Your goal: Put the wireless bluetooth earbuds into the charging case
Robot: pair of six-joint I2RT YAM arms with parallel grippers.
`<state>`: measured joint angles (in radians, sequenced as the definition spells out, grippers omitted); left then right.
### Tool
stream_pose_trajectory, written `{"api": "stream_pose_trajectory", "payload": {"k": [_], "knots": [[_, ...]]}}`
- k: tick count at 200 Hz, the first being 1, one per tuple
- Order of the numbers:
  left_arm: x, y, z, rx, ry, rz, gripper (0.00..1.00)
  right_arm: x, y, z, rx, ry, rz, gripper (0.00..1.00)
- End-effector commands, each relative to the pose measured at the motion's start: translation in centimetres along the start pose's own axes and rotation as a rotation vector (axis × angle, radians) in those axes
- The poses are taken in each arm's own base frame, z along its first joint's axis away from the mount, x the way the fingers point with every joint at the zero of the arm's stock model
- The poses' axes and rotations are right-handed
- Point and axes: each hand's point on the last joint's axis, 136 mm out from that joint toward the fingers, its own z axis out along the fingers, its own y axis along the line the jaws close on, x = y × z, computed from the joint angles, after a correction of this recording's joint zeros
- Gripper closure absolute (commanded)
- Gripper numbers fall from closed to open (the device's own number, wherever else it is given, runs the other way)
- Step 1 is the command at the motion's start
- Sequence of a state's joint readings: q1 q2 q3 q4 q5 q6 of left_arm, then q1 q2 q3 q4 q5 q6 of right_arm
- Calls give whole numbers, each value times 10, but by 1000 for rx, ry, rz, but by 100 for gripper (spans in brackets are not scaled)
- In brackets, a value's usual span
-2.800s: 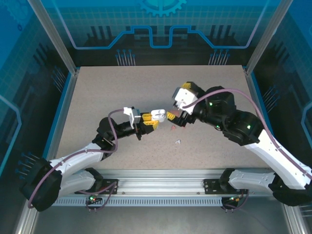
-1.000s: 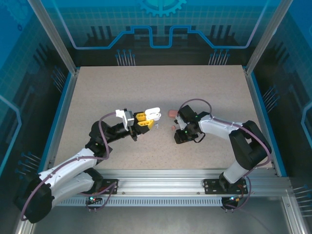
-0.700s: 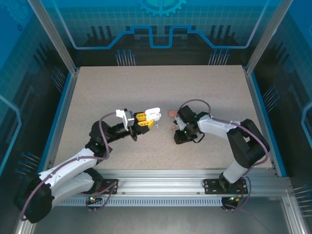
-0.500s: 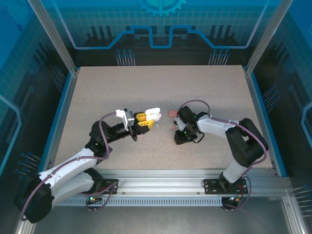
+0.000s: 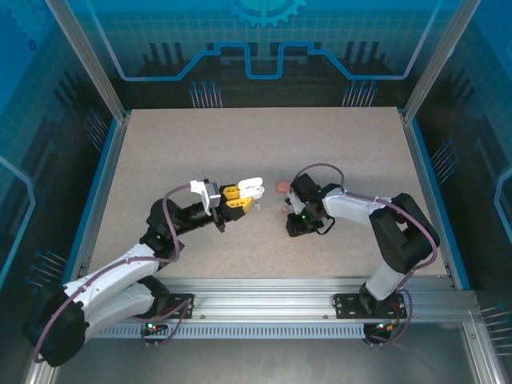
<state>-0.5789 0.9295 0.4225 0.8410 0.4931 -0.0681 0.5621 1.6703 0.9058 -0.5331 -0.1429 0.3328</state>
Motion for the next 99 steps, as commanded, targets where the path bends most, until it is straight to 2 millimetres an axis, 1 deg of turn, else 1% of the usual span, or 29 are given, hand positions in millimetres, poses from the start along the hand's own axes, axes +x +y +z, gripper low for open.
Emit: {"api": "stream_pose_trajectory", "payload": {"k": [1, 26, 48, 75, 77, 80, 99], "knots": [[-4, -2, -3, -5, -17, 37, 100, 4, 1, 14, -7, 34, 9, 78], [-3, -2, -3, -7, -15, 37, 100, 2, 3, 10, -13, 16, 1, 80], [-3, -1, -3, -8, -13, 35, 100, -1, 3, 2, -12, -22, -13, 81], [-2, -1, -2, -7, -11, 28, 100, -12, 4, -18, 13, -103, -52, 81], [-2, -1, -2, -6, -12, 28, 100, -6, 0, -16, 21, -93, -52, 81], [-2, -1, -2, -7, -12, 27, 100, -4, -1, -17, 26, -94, -55, 81], [-1, 0, 0, -5, -12, 13, 100, -8, -3, -35, 56, -161, -91, 81]]}}
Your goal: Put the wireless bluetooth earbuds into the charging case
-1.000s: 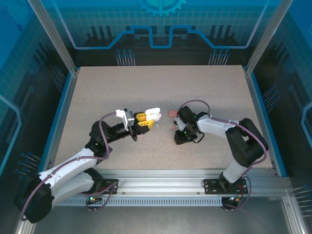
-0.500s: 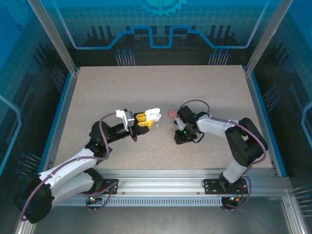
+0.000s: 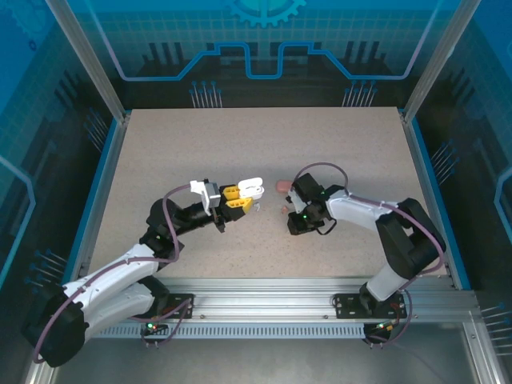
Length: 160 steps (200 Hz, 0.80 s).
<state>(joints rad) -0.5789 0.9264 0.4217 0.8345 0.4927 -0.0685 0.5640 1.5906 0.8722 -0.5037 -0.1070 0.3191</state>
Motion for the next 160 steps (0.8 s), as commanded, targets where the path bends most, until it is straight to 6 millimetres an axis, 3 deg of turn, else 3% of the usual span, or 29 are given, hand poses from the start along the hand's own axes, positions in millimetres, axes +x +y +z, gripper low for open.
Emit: {"api": "stream_pose_trajectory", "payload": {"k": [1, 43, 92, 120, 128, 160], "knots": [[-1, 0, 0, -5, -14, 15, 100, -5, -3, -22, 41, -86, -62, 81], [5, 4, 6, -4, 0, -24, 100, -21, 2, -80, 73, -314, -166, 81], [10, 8, 13, 0, 5, -56, 100, -38, 20, -170, 151, -632, -349, 82], [12, 10, 17, 4, 1, -63, 100, -44, 43, -214, 186, -784, -499, 81], [12, 10, 19, 7, 0, -66, 100, -50, 53, -236, 194, -844, -539, 81], [14, 11, 24, 20, -4, -68, 100, -59, 89, -276, 244, -943, -714, 81]]}}
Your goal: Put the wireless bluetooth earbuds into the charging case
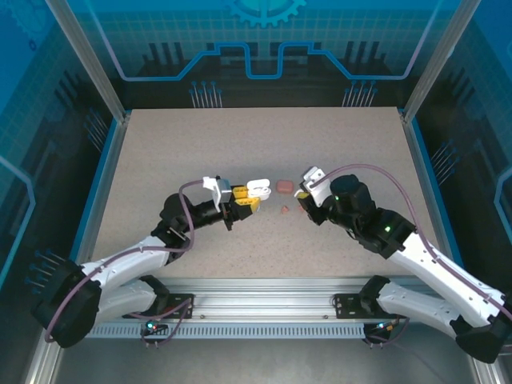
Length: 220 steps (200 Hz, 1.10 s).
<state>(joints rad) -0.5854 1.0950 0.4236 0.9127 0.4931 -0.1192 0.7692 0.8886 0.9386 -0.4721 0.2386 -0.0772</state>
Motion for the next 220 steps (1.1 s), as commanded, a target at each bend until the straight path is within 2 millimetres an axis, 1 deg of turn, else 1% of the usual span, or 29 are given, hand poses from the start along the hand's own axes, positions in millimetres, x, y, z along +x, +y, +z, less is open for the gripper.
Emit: {"api": "stream_pose_trajectory", "payload": {"k": [1, 18, 35, 48, 70, 125, 184, 220], "knots": [[-24, -5, 6, 31, -76, 31, 100, -51, -2, -18, 58, -129, -170, 81], [-24, -4, 9, 34, -80, 29, 100, -72, 6, -22, 55, -169, -245, 81], [-24, -4, 11, 41, -82, 24, 100, -89, 16, -23, 45, -197, -315, 81], [-24, -4, 12, 45, -84, 23, 100, -99, 25, -23, 35, -210, -365, 81], [-24, -3, 13, 46, -86, 21, 100, -107, 37, -19, 28, -211, -431, 81], [-23, -4, 12, 47, -87, 23, 100, -102, 57, 2, 31, -147, -526, 81], [-21, -4, 12, 49, -89, 28, 100, -102, 65, 15, 30, -111, -554, 80], [-21, -4, 11, 49, -91, 32, 100, -102, 65, 19, 37, -93, -565, 80]]}}
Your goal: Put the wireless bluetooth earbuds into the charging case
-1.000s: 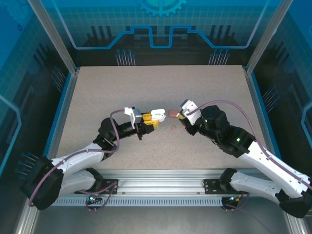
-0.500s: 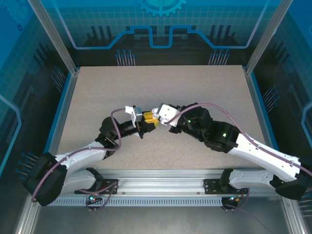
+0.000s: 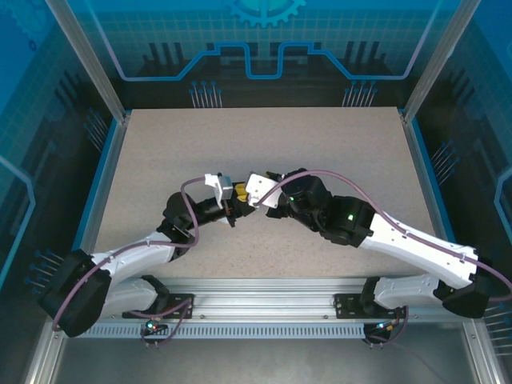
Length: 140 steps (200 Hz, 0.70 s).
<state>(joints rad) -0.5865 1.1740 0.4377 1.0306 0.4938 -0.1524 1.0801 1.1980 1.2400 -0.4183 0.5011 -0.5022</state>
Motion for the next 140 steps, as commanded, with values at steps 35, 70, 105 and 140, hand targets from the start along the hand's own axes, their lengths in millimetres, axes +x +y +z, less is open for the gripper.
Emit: {"api": "stream_pose_trajectory", "payload": {"k": [35, 70, 105, 140], "knots": [[-14, -8, 3, 36, -44, 38, 100, -7, 0, 3, 1, 26, -40, 80], [-15, -9, 2, 35, -48, 47, 100, -4, 5, 5, -15, 33, -39, 80], [-15, -9, 2, 35, -48, 48, 100, 2, 14, 5, -54, 52, -48, 80], [-14, -9, 2, 36, -47, 47, 100, 4, 23, 4, -104, 56, -53, 79]]}}
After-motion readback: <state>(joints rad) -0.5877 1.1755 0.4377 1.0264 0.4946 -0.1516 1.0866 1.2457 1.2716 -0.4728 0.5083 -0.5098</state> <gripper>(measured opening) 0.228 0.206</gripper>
